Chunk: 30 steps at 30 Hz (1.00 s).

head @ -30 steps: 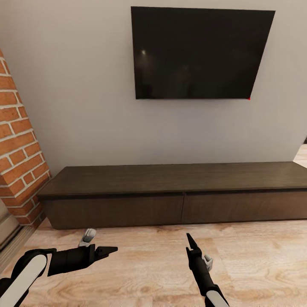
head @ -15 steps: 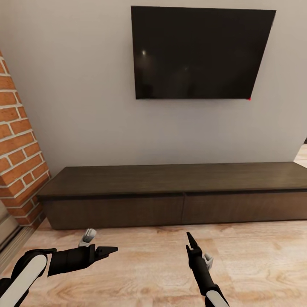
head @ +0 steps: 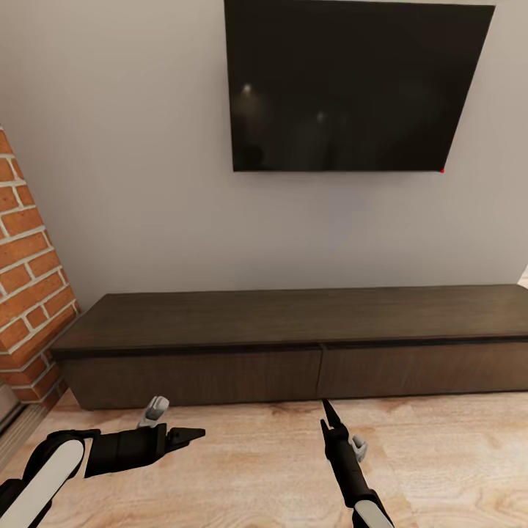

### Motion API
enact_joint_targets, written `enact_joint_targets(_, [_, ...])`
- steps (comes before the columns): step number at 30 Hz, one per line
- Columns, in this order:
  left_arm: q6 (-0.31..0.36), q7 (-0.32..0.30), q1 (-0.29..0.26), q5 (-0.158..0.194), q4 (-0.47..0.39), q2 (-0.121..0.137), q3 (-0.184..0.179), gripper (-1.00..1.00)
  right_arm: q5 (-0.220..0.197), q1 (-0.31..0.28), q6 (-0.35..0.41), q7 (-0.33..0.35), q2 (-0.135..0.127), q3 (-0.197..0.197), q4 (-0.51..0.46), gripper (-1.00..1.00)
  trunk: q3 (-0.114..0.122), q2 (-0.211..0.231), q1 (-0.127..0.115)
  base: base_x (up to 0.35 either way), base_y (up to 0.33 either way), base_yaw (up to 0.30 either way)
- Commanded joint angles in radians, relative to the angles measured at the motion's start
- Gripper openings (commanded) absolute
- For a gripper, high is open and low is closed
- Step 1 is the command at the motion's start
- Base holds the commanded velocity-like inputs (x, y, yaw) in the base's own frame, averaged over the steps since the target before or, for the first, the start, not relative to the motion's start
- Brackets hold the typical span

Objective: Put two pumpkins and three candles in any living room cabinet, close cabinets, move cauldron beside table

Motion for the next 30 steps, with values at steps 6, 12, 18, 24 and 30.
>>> enact_joint_targets(6, [0.001, -0.007, -0.001, -0.005, 0.0, 0.001, -0.006, 1.0, -0.001, -0.001, -0.009, 0.003, 0.001, -0.002, 0.001, 1.0, -0.001, 0.0, 0.0, 0.25, 0.0, 0.0])
enact_joint_targets(12, [0.001, -0.007, -0.001, -0.005, 0.001, 0.001, -0.007, 1.0, -0.001, -0.001, -0.014, 0.0, 0.001, -0.002, 0.002, 1.0, -0.001, 0.0, 0.0, 0.272, 0.0, 0.0])
enact_joint_targets(18, [0.001, -0.008, -0.001, -0.005, 0.0, 0.001, -0.013, 1.0, -0.001, -0.001, -0.014, 0.0, 0.001, -0.002, 0.002, 1.0, -0.001, 0.0, 0.0, 0.169, 0.0, 0.0])
enact_joint_targets(24, [0.002, -0.075, -0.001, 0.049, 0.001, 0.018, -0.113, 1.0, -0.001, -0.001, -0.015, -0.002, 0.001, -0.002, 0.002, 1.0, -0.001, 0.0, 0.0, 0.018, 0.0, 0.0])
enact_joint_targets(30, [0.0, -0.22, -0.001, 0.079, 0.007, 0.084, -0.183, 1.0, -0.001, -0.001, -0.016, -0.002, 0.001, -0.002, 0.002, 1.0, -0.001, 0.0, 0.0, 0.073, 0.0, 0.0])
